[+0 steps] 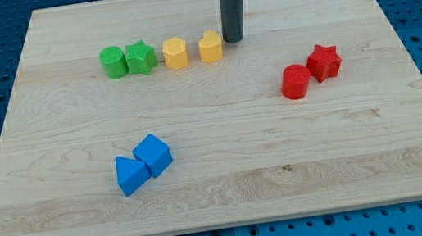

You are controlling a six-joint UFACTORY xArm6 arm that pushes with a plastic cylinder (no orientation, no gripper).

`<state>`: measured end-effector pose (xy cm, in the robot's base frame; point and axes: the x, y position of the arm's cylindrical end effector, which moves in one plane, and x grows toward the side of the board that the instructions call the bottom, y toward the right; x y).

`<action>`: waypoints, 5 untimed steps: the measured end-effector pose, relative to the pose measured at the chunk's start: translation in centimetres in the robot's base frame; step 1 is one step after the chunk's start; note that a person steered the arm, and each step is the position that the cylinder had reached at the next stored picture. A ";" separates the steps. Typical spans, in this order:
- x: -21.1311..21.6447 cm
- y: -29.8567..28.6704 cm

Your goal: Nudge the yellow hear down a bit

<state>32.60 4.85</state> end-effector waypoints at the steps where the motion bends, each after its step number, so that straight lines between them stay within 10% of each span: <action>1: -0.9 -1.3; 5: -0.8 -3.4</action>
